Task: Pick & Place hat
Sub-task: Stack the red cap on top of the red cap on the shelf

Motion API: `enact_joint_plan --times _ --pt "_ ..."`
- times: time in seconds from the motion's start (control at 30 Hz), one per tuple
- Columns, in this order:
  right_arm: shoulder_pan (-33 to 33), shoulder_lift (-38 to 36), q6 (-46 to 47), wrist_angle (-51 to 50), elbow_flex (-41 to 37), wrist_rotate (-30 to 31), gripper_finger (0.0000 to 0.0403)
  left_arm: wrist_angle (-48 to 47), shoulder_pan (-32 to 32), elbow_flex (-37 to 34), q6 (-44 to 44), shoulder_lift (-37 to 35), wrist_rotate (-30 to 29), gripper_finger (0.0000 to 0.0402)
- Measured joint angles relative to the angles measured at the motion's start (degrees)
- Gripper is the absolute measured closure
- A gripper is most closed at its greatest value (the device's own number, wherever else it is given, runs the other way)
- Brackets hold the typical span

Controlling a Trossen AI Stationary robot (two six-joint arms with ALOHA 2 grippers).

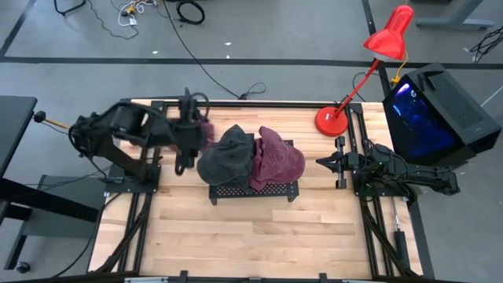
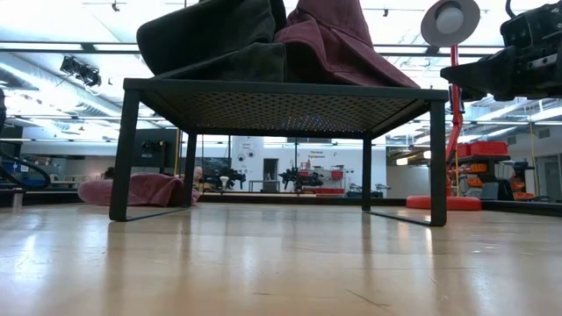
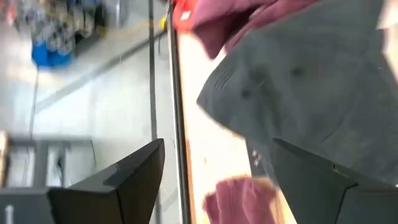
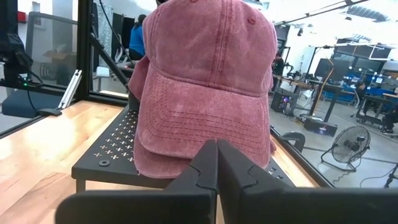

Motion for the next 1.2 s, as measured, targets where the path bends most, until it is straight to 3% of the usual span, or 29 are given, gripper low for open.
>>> enact_joint_plan --times 0.27,0.8,0.93,1.2 --pt "0.0 0.0 0.0 0.0 0.0 0.0 0.0399 -6.5 11.0 -0.1 -11.6 -1.8 0.2 0.0106" --pt "0.0 0.0 0.0 0.0 0.0 0.0 0.0399 -5.6 25.8 -0.4 -14.2 -2.9 7.3 0.0106" --pt "0.0 0.0 0.0 0.0 0.0 0.0 0.0399 -3.0 28.8 -6.6 -15.0 -4.3 11.2 0.0106" --pt "0.0 0.0 0.0 0.0 0.0 0.0 0.0399 6.3 35.9 -18.9 -19.7 -9.6 12.5 0.0106"
